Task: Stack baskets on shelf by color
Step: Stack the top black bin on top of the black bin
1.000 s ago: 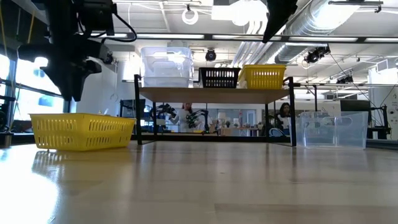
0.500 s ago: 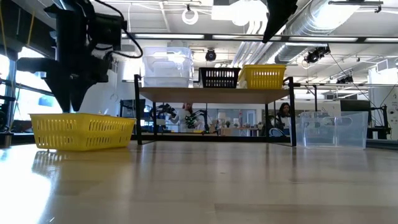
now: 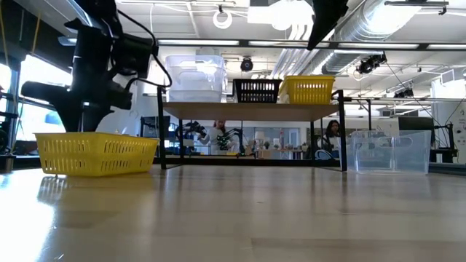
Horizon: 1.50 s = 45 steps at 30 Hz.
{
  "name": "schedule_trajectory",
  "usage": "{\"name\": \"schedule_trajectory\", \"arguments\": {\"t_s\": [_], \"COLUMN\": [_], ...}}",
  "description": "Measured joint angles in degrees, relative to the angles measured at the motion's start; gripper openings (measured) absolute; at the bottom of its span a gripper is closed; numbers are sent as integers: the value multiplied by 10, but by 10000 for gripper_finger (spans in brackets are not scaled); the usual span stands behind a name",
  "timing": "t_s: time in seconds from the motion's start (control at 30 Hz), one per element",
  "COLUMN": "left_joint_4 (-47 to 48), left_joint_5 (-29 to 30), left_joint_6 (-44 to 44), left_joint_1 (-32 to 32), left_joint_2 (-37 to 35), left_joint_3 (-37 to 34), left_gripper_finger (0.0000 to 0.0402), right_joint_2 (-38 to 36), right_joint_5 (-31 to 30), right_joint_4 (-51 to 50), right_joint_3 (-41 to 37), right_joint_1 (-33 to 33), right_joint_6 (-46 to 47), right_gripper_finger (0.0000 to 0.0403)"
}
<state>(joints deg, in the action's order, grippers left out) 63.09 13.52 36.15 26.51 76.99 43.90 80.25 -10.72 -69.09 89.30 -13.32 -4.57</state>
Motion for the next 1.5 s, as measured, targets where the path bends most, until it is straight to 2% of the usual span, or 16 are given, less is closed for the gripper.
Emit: {"name": "schedule_trajectory", "arguments": {"t_s": [0.23, 0.37, 0.83, 1.2, 1.5], "left_joint_4": [-2, -2, -1, 38, 84], "left_joint_5": [2, 6, -22, -36, -47], "left_joint_6": [6, 7, -20, -82, -163], "left_joint_1": [0, 0, 0, -12, -37], "left_joint_2": [22, 35, 40, 29, -25], "left_joint_3": [0, 0, 0, 7, 41], "left_gripper_finger": [129, 116, 11, 4, 2], "right_joint_2": [0, 0, 0, 0, 0], "right_joint_5": [0, 0, 0, -1, -3], "right_joint_4": [0, 0, 0, 0, 0], "right_joint_3": [0, 0, 0, 0, 0], "right_joint_1": [0, 0, 0, 0, 0], "right_joint_6": [1, 1, 1, 13, 32], "right_gripper_finger": [99, 99, 99, 99, 99]}}
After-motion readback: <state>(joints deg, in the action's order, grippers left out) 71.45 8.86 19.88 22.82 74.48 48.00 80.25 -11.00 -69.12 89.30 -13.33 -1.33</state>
